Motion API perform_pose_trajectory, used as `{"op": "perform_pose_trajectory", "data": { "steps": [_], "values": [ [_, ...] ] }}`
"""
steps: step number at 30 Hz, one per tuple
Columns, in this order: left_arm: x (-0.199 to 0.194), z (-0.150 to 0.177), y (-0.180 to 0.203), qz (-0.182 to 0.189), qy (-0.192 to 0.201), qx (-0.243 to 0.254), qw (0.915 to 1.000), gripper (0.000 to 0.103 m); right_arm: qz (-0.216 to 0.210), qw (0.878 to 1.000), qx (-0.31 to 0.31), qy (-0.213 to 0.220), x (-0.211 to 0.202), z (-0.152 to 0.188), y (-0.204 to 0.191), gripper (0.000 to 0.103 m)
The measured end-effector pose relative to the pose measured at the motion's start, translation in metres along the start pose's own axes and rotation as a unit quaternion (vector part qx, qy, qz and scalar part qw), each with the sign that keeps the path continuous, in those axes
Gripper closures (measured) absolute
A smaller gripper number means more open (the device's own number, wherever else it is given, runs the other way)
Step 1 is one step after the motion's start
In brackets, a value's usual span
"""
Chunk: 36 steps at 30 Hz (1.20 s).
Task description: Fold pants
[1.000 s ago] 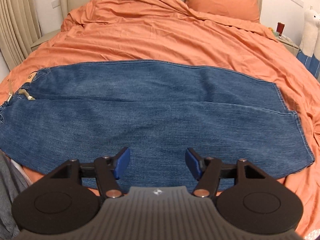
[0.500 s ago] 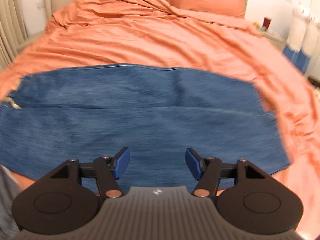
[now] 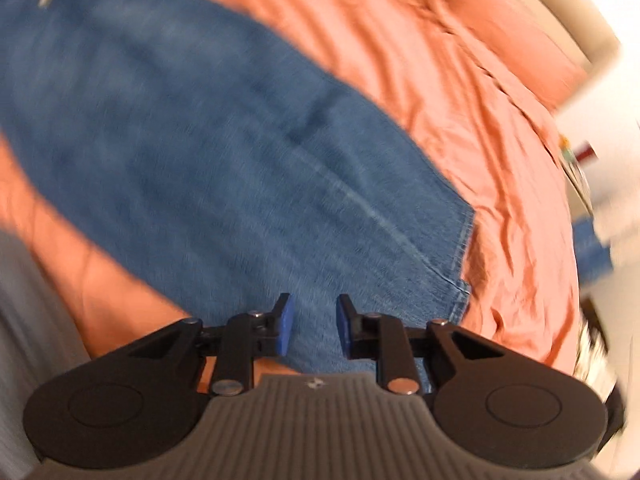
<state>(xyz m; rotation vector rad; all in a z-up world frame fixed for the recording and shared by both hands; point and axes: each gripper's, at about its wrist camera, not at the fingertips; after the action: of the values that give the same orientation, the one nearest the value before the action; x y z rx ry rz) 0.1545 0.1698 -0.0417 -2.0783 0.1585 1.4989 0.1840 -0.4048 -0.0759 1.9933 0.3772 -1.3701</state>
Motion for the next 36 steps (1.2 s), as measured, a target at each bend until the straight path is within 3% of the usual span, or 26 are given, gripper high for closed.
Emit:
{"op": "perform_pose_trajectory", "data": {
  "steps": [9, 12, 17, 22, 23, 24, 26, 32, 36],
  "values": [
    [-0.001, -0.007, -0.003, -0.010, -0.024, -0.044, 0.9987, 0.093, 0.015, 0.992, -0.122, -0.002, 0.034, 0.033, -0.021, 0.083],
    [0.002, -0.009, -0.003, -0.012, -0.035, -0.056, 0.9977, 0.093, 0.018, 0.988, -0.156, 0.001, 0.041, 0.040, -0.025, 0.074],
    [0.008, -0.008, -0.003, -0.011, -0.050, -0.077, 0.9958, 0.093, 0.010, 0.981, -0.195, -0.001, 0.050, 0.047, -0.026, 0.069],
    [0.011, -0.002, -0.007, -0.002, -0.049, -0.108, 0.9930, 0.093, 0.015, 0.975, -0.222, 0.004, 0.061, 0.056, -0.038, 0.071],
    [0.011, 0.000, -0.007, -0.001, -0.047, -0.111, 0.9927, 0.093, 0.020, 0.975, -0.220, 0.009, 0.062, 0.057, -0.039, 0.077],
    [0.010, 0.001, -0.007, 0.000, -0.044, -0.116, 0.9923, 0.093, 0.024, 0.977, -0.213, 0.015, 0.063, 0.058, -0.040, 0.093],
    [0.008, 0.005, -0.008, 0.002, -0.037, -0.125, 0.9915, 0.093, 0.036, 0.979, -0.198, 0.028, 0.058, 0.061, -0.041, 0.102],
    [-0.003, 0.021, -0.012, 0.007, -0.009, -0.143, 0.9897, 0.093, 0.076, 0.988, -0.108, 0.082, 0.013, 0.061, -0.025, 0.103],
    [-0.020, 0.028, -0.019, -0.002, 0.021, -0.151, 0.9883, 0.093, 0.111, 0.984, -0.051, 0.128, -0.031, 0.051, -0.013, 0.103]
  ]
}}
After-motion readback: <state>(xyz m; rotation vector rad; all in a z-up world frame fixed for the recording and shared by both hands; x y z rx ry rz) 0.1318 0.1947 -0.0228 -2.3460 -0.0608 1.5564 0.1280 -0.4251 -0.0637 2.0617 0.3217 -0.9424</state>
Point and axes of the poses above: each gripper's, at about its wrist camera, not at the fingertips, and x roughly the way its jaws point, y to its right, z to its underside, and after that the axes turned 7 degrees about -y, right-handed
